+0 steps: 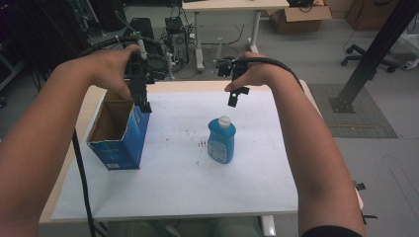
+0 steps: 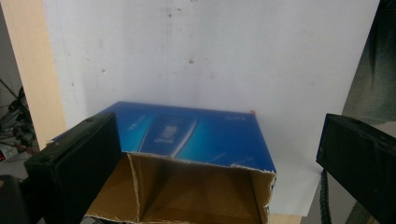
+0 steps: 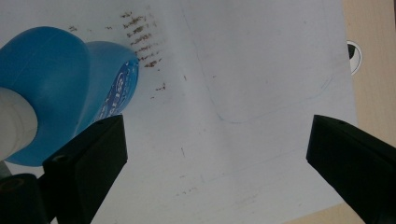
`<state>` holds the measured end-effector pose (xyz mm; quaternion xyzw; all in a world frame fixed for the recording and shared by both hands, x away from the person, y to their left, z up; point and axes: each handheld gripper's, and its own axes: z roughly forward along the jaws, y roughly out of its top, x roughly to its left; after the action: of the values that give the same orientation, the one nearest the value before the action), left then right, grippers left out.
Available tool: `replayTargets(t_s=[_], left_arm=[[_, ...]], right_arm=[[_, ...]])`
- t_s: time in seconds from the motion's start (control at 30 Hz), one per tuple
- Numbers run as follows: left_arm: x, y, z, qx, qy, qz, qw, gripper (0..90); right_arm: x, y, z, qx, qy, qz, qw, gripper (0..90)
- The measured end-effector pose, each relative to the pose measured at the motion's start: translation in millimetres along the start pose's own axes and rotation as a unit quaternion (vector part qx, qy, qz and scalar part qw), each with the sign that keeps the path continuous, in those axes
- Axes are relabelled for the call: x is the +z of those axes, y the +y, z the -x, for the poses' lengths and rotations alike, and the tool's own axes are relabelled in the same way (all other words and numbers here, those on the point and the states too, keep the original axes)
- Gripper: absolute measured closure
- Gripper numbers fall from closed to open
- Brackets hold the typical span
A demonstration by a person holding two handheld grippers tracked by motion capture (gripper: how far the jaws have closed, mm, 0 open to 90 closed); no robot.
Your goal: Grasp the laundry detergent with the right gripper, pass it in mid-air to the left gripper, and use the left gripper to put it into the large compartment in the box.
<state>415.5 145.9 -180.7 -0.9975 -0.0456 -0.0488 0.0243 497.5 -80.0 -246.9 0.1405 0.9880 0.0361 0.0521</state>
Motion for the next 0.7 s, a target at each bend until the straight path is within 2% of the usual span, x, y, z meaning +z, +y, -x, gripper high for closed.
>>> replayTargets(t_s=[0.23, 0.47, 0.57, 0.7], left_arm=[[2.2, 0.9, 4.0, 0.0, -0.002, 0.007, 1.0, 0.4], [5.1, 0.1, 10.3, 0.004, -0.004, 0.002, 1.0, 0.4], [6.8, -0.2, 14.0, 0.008, -0.006, 0.003, 1.0, 0.4], [8.6, -0.2, 24.6, 0.015, -0.008, 0.007, 0.9998, 0.4]], right_arm=[[1.1, -0.9, 1.4, 0.001, -0.003, -0.007, 1.0, 5.2], [0.8, 0.8, -0.5, 0.001, -0.005, -0.005, 1.0, 5.2], [-1.6, -1.1, -1.6, 0.009, -0.007, -0.004, 0.9999, 5.3], [-4.7, -5.0, -2.1, 0.007, -0.01, 0.001, 0.9999, 5.4]])
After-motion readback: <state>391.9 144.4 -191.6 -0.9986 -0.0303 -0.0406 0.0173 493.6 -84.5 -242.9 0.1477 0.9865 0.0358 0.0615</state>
